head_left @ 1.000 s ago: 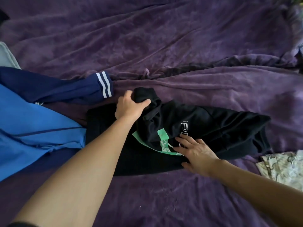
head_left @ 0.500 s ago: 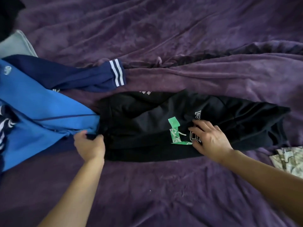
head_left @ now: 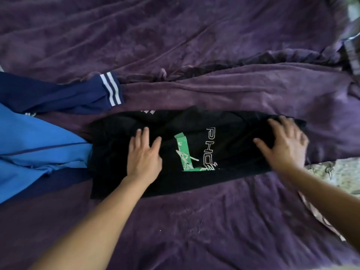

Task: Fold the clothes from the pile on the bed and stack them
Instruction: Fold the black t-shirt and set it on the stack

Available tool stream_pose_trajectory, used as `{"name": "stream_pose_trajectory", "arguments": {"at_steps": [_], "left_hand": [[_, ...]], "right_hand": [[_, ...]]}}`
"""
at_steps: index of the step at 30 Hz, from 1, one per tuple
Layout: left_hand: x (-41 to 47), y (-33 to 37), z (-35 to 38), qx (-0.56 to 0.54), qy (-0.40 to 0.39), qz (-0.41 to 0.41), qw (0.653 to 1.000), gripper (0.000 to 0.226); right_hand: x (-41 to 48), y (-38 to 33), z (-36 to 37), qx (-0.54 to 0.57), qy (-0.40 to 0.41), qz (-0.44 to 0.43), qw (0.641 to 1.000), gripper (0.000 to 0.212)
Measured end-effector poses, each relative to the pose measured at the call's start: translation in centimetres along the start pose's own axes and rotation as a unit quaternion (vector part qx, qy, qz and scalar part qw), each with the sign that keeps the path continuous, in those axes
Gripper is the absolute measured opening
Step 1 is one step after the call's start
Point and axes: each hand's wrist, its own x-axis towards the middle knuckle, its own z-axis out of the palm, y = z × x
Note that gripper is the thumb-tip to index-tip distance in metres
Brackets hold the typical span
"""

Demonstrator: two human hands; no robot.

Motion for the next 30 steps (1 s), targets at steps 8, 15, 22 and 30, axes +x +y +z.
{"name": "stream_pose_trajectory", "arguments": {"at_steps": [8,15,22,30], "left_hand": [[2.2,14.0,1.4,-0.402,-0.180,-0.002,0.898,0.049],[2.7,7.4,-2.2,-0.572,-0.060,-0.214,0.790,0.026],[-0.5,-2.6,-4.6,-0.526,0.098,-0.345,0.771,0.025],[-2.8,2.0,-2.3,-0.363,0.171,-0.172,0.900,0.023]], "right_hand": [[1.2,1.4,-2.0,0.472,-0.068,0.386,0.789,0.045],[0.4,-4.2,-8.7,0.381,0.040,0.203,0.901,0.035],[-4.5,-18.2,-5.5,0.074,-0.178,-0.149,0.970,0.076],[-5.2,-12.9,0.4,0.247,-0.116,-0.054,0.960,0.036]]}}
